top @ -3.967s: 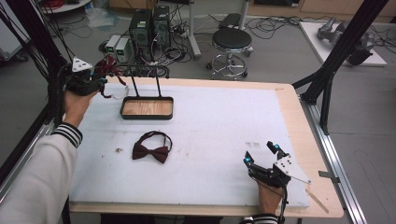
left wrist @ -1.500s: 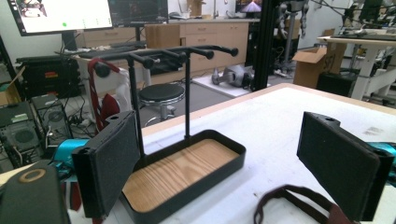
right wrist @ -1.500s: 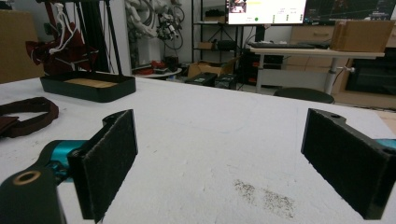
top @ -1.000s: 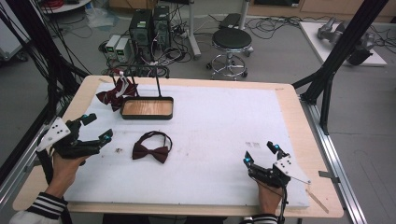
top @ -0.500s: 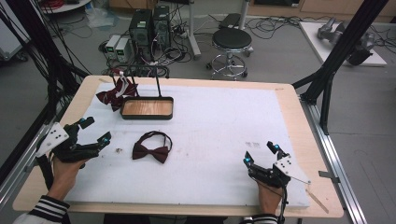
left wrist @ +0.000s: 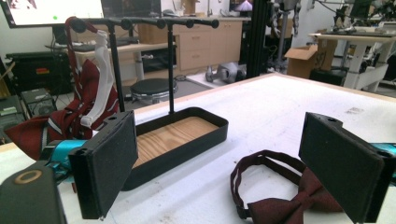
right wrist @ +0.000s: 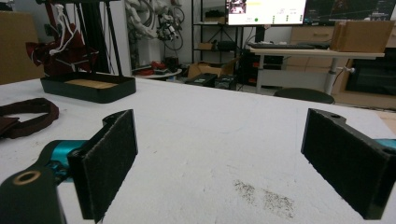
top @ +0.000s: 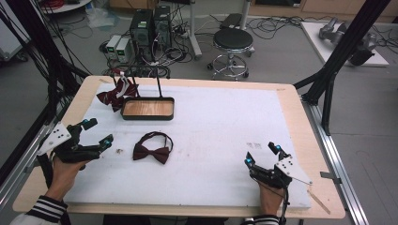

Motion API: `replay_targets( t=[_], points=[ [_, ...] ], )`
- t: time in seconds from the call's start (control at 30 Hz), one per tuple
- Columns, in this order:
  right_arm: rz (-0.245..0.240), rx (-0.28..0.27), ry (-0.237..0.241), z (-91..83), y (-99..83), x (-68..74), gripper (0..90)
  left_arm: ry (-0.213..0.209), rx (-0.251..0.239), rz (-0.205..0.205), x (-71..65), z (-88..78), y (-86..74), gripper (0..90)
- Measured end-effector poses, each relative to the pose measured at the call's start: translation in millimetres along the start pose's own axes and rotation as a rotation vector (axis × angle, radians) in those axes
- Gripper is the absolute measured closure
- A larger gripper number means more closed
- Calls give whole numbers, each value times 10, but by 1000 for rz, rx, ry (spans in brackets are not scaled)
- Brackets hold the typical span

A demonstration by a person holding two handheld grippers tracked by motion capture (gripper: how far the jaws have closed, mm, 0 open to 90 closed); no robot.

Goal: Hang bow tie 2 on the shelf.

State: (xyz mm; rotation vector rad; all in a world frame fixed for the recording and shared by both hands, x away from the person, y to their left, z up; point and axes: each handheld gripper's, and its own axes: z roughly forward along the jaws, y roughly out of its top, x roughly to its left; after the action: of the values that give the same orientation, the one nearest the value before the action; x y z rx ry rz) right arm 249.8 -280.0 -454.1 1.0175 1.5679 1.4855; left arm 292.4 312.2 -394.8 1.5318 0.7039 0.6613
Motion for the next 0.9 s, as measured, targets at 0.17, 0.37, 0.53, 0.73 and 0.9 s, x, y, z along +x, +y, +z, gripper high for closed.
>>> replay_targets(
  t=[0.17, 0.37, 0.53, 0.73, 0.9],
  points=[
    [0, 1, 0, 1, 0, 0, 98, -25, 34, 28, 1, 37, 86, 116],
    [2, 2, 1, 1, 1, -2, 98, -83, 99, 80, -5, 134, 204, 116],
    [1, 3, 0, 2, 1, 0, 98, -143, 127, 115, -35, 237, 273, 116],
    [-1, 2, -1, 2, 1, -1, 98, -211, 186, 164, -122, 374, 330, 117],
    [1, 1, 0, 1, 1, -1, 98, -254, 253, 203, -194, 479, 338, 119]
  ],
)
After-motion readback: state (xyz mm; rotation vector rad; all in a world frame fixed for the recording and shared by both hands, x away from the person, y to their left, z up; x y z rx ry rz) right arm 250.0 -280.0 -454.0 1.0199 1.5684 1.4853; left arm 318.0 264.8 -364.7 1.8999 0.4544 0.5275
